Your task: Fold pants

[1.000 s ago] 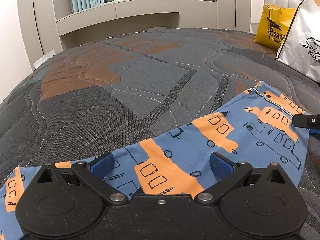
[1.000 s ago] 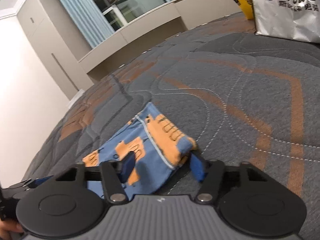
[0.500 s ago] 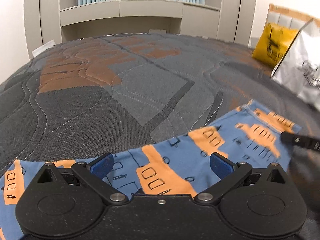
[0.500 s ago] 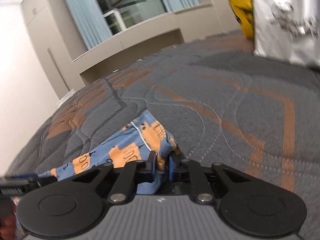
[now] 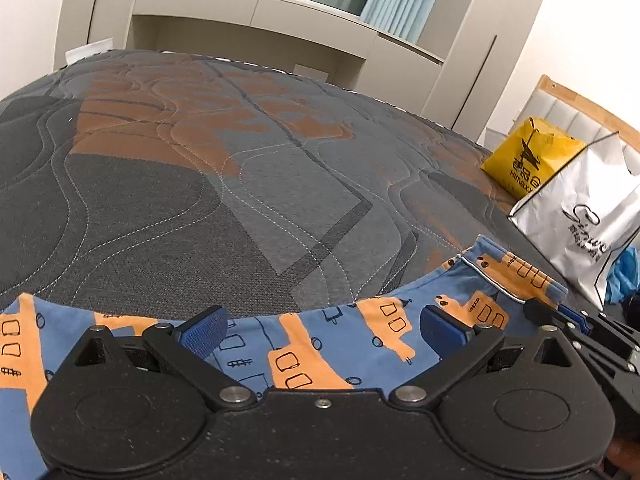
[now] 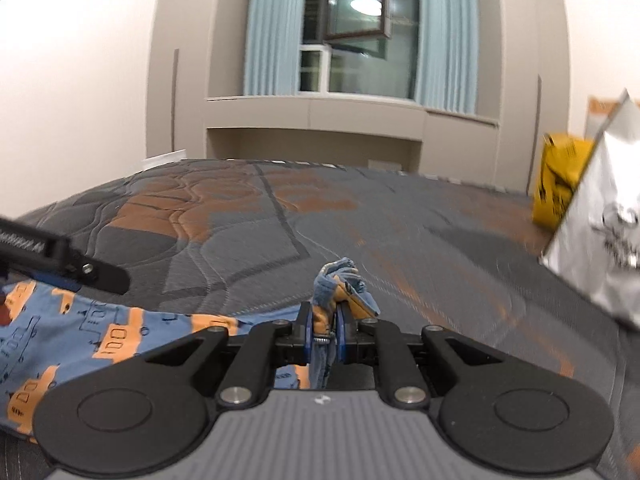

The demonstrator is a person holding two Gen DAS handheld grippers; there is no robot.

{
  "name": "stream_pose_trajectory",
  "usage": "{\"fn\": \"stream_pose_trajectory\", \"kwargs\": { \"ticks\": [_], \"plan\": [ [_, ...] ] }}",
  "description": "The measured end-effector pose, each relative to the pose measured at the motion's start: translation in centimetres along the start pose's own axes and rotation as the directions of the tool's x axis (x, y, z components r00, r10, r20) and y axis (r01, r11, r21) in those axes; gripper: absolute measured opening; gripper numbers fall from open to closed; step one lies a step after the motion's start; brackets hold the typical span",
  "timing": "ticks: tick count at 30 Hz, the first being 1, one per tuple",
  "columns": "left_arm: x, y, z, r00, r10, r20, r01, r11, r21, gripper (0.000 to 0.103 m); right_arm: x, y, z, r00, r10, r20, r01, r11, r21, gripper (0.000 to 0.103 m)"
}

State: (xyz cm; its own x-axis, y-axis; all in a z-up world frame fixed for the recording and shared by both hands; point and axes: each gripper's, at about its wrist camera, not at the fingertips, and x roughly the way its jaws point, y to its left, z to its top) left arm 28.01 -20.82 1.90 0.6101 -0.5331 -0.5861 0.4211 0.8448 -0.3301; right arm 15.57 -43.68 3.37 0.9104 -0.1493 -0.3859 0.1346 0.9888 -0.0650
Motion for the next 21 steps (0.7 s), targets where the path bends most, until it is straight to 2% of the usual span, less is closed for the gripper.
{"fn": "stream_pose_trajectory", "kwargs": {
  "ticks": [6,10,12,15,19,21],
  "plan": [
    [-0.8,0.8,0.2,1.000,-0.021,0.007,0.021,0.999,-0.024,0.102,-0.8,3.1,0.8,0.999,0.019,0.031,-0.016,0.995,-0.102,0.013],
    [-1.3,1.9,0.0,0.996,-0.088,-0.002,0.087,0.994,-0.072,0.102,-1.9,5.9,0.9,0.997,0.055,0.053,-0.044,0.981,-0.191,0.013],
    [-1.3,2.9,-0.4,0.988,-0.152,-0.027,0.148,0.981,-0.123,0.102,-2.8,7.9,0.7,0.993,0.099,0.057,-0.083,0.966,-0.246,0.013],
    [-1.0,4.1,-1.4,0.964,-0.262,-0.048,0.247,0.947,-0.203,0.102,-3.7,11.0,-0.5,0.987,0.159,0.035,-0.138,0.932,-0.335,0.013],
    [0.4,5.5,-3.1,0.950,-0.300,-0.079,0.266,0.919,-0.291,0.101,-3.7,15.1,-3.1,0.981,0.191,-0.028,-0.182,0.867,-0.464,0.013],
    [1.0,6.3,-3.8,0.942,-0.322,-0.092,0.275,0.901,-0.337,0.099,-3.1,16.3,-4.3,0.979,0.195,-0.057,-0.197,0.847,-0.494,0.013]
  ]
}}
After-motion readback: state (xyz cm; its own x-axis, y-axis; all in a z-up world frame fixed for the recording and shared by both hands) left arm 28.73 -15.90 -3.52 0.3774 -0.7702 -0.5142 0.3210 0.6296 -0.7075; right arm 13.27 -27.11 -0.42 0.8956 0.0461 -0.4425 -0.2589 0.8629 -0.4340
